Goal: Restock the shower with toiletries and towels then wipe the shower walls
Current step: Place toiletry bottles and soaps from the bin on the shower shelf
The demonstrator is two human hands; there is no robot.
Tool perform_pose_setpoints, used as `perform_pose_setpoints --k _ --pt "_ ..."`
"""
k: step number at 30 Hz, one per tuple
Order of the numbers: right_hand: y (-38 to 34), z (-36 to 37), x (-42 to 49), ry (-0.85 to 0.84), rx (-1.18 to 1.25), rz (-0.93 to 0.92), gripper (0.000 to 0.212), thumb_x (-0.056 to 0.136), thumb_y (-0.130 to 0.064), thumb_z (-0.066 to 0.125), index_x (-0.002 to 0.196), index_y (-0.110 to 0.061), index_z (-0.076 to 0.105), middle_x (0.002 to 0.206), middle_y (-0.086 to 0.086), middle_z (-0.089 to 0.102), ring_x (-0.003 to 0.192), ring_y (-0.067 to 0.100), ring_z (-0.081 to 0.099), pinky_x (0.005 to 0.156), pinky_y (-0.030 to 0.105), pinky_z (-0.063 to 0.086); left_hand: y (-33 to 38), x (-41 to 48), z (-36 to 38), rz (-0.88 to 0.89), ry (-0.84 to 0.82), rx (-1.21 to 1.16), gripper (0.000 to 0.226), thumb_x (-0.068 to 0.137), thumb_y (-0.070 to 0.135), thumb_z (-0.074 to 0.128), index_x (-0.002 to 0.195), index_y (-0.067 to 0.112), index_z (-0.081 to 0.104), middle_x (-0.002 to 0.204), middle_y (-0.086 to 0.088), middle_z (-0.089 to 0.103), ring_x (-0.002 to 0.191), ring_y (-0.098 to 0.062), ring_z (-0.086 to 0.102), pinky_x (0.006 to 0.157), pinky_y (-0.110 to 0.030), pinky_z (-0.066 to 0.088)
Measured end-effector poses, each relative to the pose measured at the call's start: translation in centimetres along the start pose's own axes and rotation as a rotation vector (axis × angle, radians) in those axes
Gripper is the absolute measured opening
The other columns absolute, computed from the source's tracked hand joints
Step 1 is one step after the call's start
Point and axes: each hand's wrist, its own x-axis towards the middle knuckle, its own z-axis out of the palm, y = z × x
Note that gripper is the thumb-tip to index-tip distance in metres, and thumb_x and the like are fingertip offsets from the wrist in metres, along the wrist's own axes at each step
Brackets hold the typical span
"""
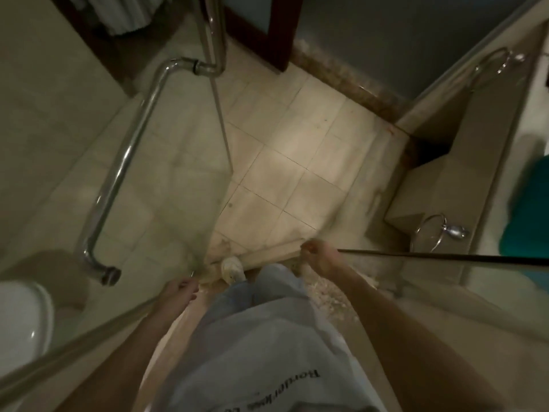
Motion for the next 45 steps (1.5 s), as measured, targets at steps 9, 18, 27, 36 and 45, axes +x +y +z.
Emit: perform_pose_setpoints --k 9,18,27,36,45 --pt "-1.0 -0.7 0.6 0.116 0.175 0.148 0.03 0.096 -0.028 0.061 0.121 -0.012 0.068 0.116 0.008 0.071 0.102 0.023 0.068 0.079 0.027 0.049 9.2 4.6 0.5 0.078 -0.205 0.307 0.016 0.096 0.023 0.058 0.104 0.014 0.069 0.097 -0.006 0.07 0.089 -0.022 0.066 0.07 -0.027 0.048" --pt "5.1 -1.1 0.5 0.135 0.294 0.335 0.027 0.094 -0.022 0.063 0.107 0.0 0.073 0.1 0.014 0.073 0.082 0.019 0.063 0.077 0.036 0.054 29.1 7.1 5.2 0.374 -0.27 0.365 0.012 0.088 0.031 0.061 0.097 0.025 0.067 0.099 -0.005 0.073 0.088 -0.021 0.069 0.083 -0.032 0.053" --pt "2.4 -10.7 8.4 0.178 0.543 0.326 0.027 0.096 -0.03 0.062 0.116 -0.012 0.067 0.118 0.009 0.069 0.104 0.025 0.066 0.093 0.042 0.057 41.1 11.0 7.8 0.391 -0.243 0.502 0.012 0.097 0.02 0.06 0.106 0.016 0.068 0.098 -0.008 0.071 0.084 -0.019 0.066 0.065 -0.023 0.045" --pt "2.3 -24.8 11.5 0.523 0.821 0.31 0.03 0.097 -0.025 0.058 0.122 -0.01 0.065 0.116 0.011 0.069 0.098 0.024 0.065 0.078 0.026 0.049 47.1 15.4 13.3 0.305 -0.272 0.554 0.019 0.101 0.015 0.058 0.112 0.002 0.066 0.104 -0.019 0.07 0.078 -0.022 0.064 0.066 -0.027 0.046" --pt "10.8 -23.2 8.9 0.616 1.036 0.657 0.02 0.092 -0.027 0.062 0.107 -0.017 0.071 0.098 0.002 0.068 0.099 0.02 0.065 0.08 0.022 0.043 59.0 16.5 26.9 0.398 -0.504 0.78 0.023 0.101 0.02 0.057 0.114 0.003 0.065 0.109 -0.018 0.072 0.089 -0.025 0.065 0.075 -0.031 0.048"
